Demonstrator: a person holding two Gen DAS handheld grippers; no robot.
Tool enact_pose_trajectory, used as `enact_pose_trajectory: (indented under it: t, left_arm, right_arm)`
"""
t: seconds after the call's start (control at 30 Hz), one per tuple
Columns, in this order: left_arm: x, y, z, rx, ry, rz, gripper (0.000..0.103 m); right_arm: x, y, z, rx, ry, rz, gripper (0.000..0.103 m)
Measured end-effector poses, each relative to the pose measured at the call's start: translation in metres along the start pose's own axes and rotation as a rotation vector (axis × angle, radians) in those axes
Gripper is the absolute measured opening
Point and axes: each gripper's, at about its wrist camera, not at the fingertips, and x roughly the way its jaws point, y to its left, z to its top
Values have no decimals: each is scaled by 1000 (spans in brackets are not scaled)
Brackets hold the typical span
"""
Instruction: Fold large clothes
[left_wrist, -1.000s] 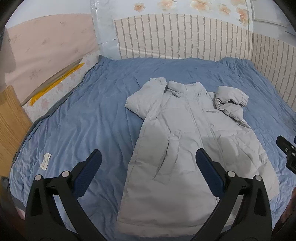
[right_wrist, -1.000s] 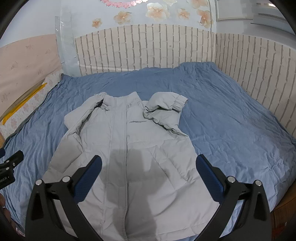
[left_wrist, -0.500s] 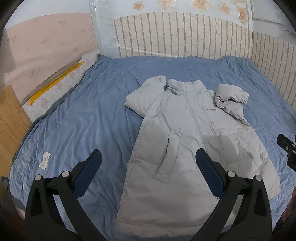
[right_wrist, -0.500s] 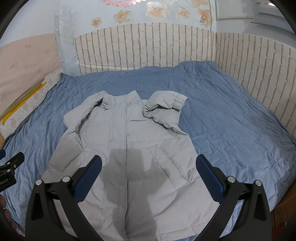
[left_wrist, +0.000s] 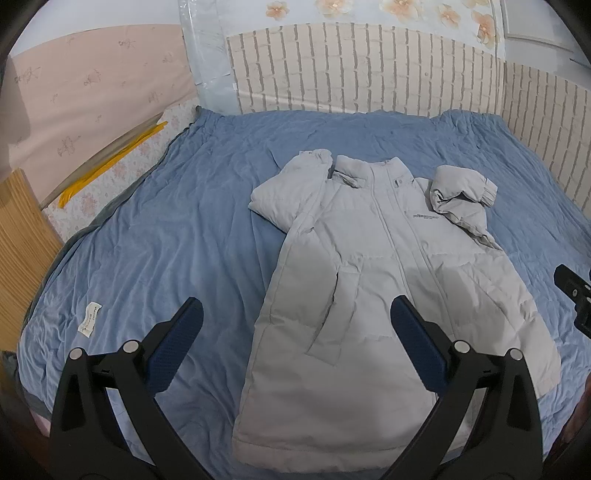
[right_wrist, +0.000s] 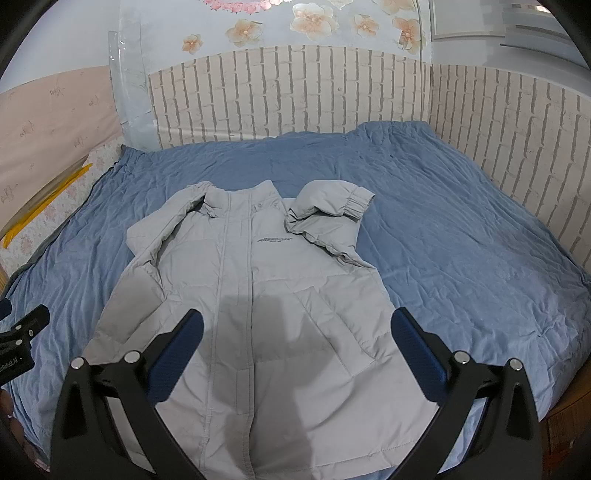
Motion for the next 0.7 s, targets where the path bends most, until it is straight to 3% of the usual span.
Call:
enact_pose_trajectory:
  t: [0.7]
  left_arm:
    - [-1,-1,-2,3,7,6,100]
  right_arm:
    - [1,0,0,-2,1,-1,101]
